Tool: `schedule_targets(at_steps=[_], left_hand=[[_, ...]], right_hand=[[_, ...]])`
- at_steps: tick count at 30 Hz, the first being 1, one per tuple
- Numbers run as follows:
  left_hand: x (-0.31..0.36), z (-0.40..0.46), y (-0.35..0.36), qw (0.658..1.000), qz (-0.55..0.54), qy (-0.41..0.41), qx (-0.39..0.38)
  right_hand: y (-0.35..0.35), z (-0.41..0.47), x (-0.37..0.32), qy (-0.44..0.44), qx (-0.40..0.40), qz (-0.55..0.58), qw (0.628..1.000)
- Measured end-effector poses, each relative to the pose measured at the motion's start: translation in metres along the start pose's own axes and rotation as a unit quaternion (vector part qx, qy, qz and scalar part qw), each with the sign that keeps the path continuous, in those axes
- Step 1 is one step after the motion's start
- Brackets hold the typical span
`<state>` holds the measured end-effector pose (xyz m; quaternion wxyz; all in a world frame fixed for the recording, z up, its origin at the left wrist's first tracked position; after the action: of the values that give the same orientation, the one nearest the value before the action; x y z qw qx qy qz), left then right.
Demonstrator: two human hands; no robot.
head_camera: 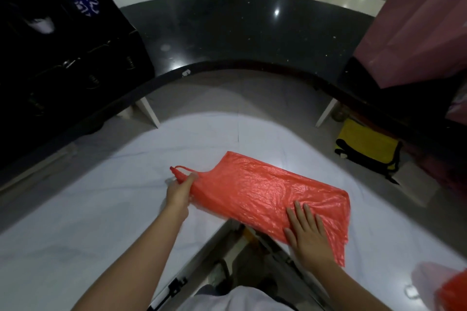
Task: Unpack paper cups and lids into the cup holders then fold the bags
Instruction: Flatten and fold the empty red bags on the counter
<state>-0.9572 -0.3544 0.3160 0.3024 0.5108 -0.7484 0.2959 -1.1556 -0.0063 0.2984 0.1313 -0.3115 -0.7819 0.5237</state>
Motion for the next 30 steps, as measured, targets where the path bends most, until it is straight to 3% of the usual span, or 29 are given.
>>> schedule_targets(at_steps=[5, 8, 10, 14, 17, 20, 23, 25, 28, 30], left_hand=[[-0.006, -0.022, 0.025, 0.983, 0.118, 0.112, -0.089], [0.005, -0.041, 0.043, 0.95, 0.196, 0.211, -0.117], [0.009, -0.058, 0.061, 0.898, 0.284, 0.304, -0.139], [-0.013, -0.07, 0.09, 0.762, 0.458, 0.421, -0.18], [-0.031, -0.078, 0.093, 0.626, 0.531, 0.527, -0.222], [-0.032, -0.073, 0.086, 0.606, 0.535, 0.522, -0.273], [-0.035, -0.064, 0.084, 0.552, 0.604, 0.508, -0.269], [-0.033, -0.061, 0.088, 0.566, 0.618, 0.481, -0.258], [-0.01, -0.066, 0.092, 0.666, 0.544, 0.467, -0.204], [-0.002, -0.07, 0.089, 0.693, 0.516, 0.484, -0.139]], right_hand=[[-0.002, -0.001, -0.002, -0.002, 0.0, 0.008, 1.0], [-0.003, -0.003, -0.003, -0.002, 0.001, 0.004, 1.0], [-0.003, -0.004, -0.003, -0.002, -0.002, -0.001, 1.0], [-0.002, -0.002, -0.003, -0.003, -0.005, -0.008, 1.0], [-0.002, -0.002, -0.003, -0.004, -0.006, -0.009, 1.0], [-0.003, -0.003, -0.003, -0.007, -0.003, -0.008, 1.0], [-0.004, -0.004, -0.003, -0.005, 0.0, 0.0, 1.0], [-0.003, -0.004, -0.002, -0.003, -0.002, -0.004, 1.0], [-0.002, -0.003, -0.002, -0.001, -0.004, 0.002, 1.0], [-0.001, -0.004, -0.002, -0.002, -0.005, 0.004, 1.0]])
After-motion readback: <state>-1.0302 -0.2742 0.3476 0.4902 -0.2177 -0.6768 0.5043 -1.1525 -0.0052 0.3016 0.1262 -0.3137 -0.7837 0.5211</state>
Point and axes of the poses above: each hand's wrist, its own z-axis towards the middle knuckle, its own y-axis out of the palm, x = y × z, the point moved 9 cm from there along z, towards the middle knuckle, and after that the axes turned 3 degrees about -y, right-handed, at the moved point
